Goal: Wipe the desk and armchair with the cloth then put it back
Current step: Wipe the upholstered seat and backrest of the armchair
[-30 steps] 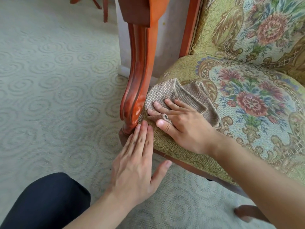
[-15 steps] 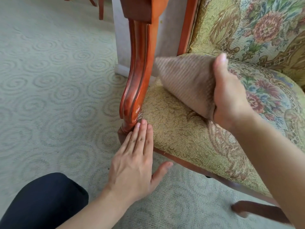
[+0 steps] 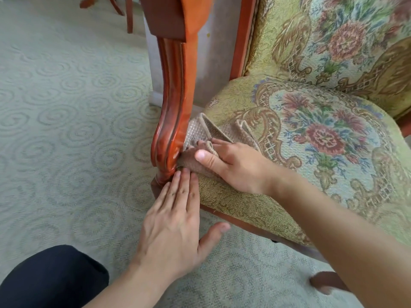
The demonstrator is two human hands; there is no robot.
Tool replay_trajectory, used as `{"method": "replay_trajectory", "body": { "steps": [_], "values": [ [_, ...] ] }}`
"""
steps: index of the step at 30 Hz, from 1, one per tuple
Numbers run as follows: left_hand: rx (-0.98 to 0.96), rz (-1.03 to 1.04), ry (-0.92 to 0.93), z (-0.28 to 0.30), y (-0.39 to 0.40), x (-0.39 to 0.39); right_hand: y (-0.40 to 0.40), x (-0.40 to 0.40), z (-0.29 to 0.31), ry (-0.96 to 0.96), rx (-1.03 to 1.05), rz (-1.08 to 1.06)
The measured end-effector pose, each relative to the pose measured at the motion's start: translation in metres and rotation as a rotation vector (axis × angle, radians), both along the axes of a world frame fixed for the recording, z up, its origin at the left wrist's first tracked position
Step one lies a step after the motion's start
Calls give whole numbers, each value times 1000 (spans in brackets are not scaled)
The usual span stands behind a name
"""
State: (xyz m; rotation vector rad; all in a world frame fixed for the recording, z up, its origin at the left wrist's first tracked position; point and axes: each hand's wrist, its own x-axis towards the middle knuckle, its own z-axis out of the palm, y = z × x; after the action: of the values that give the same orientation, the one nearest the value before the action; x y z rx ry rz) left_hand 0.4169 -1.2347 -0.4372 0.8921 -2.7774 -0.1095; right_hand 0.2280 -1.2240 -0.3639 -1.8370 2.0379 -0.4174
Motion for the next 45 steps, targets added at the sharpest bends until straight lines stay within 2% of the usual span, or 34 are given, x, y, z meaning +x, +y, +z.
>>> {"method": "replay_trajectory", "body": {
  "steps": [3, 7, 9, 11, 14, 18, 21, 24, 25, 27, 28, 31, 33, 37, 45],
  "values": [
    [15, -31, 11, 3, 3, -2, 9, -4, 4, -248, 20, -144],
    [12, -105, 82, 8, 8, -20, 24, -18, 12, -1035, 26, -310],
    [17, -146, 99, 14, 12, -37, 34, -29, 19, -1354, 30, -392],
    [21, -192, 114, 19, 15, -58, 45, -49, 28, -1512, -64, -478],
    [9, -288, 147, 28, 21, -94, 75, -86, 48, -1570, -304, -611],
    [-4, -424, 166, 43, 38, -151, 139, -137, 77, -1454, -656, -793],
    [3, -480, 135, 51, 50, -193, 193, -170, 96, -1367, -1023, -1011],
    [18, -478, 103, 59, 56, -237, 234, -194, 105, -1183, -1282, -1162],
    [27, -465, 97, 62, 55, -252, 241, -198, 105, -1024, -1276, -1282],
    [52, -425, 77, 66, 48, -279, 249, -208, 103, -561, -1070, -1589],
    [56, -411, 54, 67, 43, -290, 249, -213, 99, -395, -990, -1663],
    [64, -414, -36, 59, 35, -310, 247, -223, 77, -199, -922, -1580],
    [80, -420, -26, 51, 33, -313, 244, -228, 51, -23, -738, -1490],
    [82, -423, 12, 46, 33, -315, 223, -234, -6, 25, -237, -1344],
    [57, -417, 26, 44, 34, -316, 191, -249, -12, 138, -131, -1130]
  ]
}}
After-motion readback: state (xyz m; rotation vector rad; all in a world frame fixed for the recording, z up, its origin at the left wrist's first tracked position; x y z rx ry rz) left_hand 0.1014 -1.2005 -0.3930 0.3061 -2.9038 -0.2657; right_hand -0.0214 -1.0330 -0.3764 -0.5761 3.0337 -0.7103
